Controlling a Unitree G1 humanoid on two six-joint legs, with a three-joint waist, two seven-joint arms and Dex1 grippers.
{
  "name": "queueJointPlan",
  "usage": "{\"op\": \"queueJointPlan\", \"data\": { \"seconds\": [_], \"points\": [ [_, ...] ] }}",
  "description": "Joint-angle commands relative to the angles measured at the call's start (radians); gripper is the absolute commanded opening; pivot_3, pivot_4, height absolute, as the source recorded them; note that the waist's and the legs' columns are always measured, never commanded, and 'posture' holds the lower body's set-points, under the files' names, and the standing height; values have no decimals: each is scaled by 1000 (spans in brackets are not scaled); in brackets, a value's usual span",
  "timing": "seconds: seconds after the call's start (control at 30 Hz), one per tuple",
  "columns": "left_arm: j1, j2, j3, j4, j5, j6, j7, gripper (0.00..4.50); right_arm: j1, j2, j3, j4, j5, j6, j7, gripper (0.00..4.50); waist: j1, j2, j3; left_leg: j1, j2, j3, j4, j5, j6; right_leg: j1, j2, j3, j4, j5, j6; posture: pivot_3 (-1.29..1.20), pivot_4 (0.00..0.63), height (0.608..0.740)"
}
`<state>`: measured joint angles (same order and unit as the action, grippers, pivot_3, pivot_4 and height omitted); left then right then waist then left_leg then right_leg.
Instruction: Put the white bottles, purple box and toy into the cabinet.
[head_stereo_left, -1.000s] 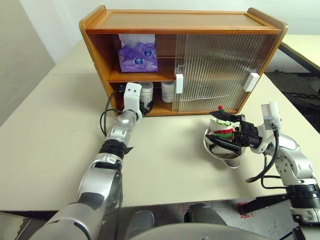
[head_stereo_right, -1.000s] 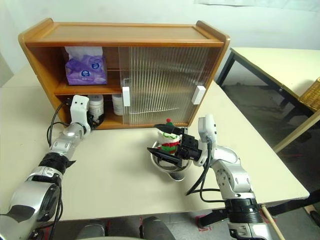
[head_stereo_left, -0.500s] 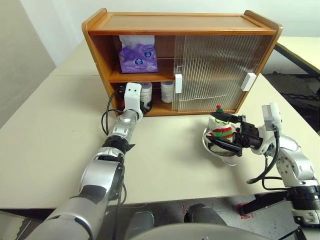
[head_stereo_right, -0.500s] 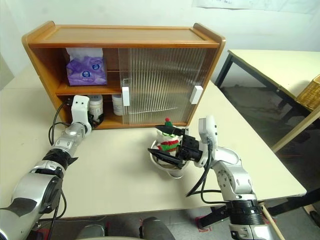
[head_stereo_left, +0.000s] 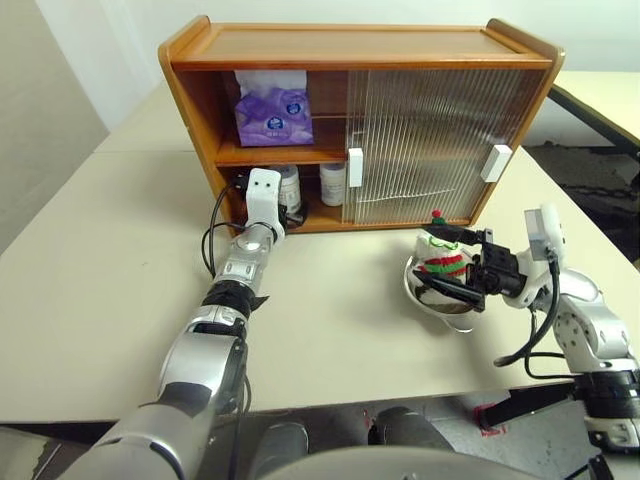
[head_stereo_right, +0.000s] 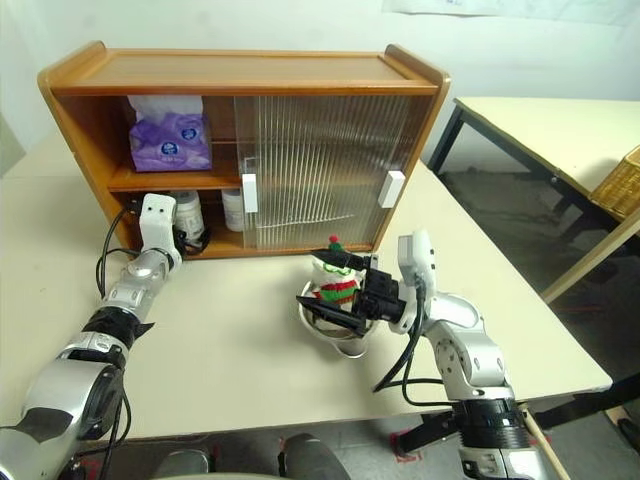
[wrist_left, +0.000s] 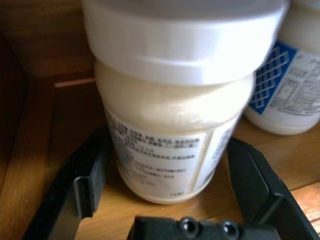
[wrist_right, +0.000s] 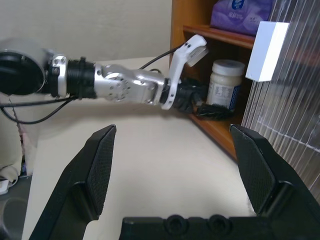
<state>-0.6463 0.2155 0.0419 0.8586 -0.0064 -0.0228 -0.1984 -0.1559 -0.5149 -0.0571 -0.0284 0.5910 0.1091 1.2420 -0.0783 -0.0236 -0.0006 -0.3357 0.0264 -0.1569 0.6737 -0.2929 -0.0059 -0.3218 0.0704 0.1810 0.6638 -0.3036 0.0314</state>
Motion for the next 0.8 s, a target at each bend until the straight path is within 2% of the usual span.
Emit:
{"op": "queueJointPlan", "data": {
  "seconds": [0.03,0.23,0.37,0.53,0.63,0.8],
  "points": [
    [109,25,-30,-184,16,76,-38,4479,-12,-6,-8,16,-4,-9,8,4500,-1,0,0,0,0,0,0,0,0,0,0,0,0,0,-1,-127,0,740],
    [283,61,-37,-480,15,170,-59,4479,-5,-2,-3,16,-5,-12,7,4500,0,0,0,0,-1,0,-3,-2,-1,-1,0,0,0,-4,-4,-119,0,740],
    [356,70,-42,-604,10,233,-79,4479,-3,0,0,13,-4,-11,6,4500,7,0,0,0,-1,0,-5,-3,-1,-1,0,0,0,-4,-7,-117,0,740],
    [425,76,-102,-754,-48,218,-233,4479,-5,-3,0,17,-4,-8,11,4500,14,0,0,0,-1,0,-5,-4,-1,-2,0,0,0,-2,-12,-111,0,740],
    [423,73,-127,-803,-91,159,-319,3873,-7,-1,1,19,-4,-8,10,4500,21,0,0,0,0,0,-5,-4,-1,-2,-1,0,0,-2,-13,-111,0,740],
    [375,78,-191,-841,-112,116,-431,2072,-14,3,0,24,-7,-12,6,4500,21,0,0,1,0,0,-5,-4,-1,-2,-1,0,2,-2,-13,-120,0,740]
  ]
}}
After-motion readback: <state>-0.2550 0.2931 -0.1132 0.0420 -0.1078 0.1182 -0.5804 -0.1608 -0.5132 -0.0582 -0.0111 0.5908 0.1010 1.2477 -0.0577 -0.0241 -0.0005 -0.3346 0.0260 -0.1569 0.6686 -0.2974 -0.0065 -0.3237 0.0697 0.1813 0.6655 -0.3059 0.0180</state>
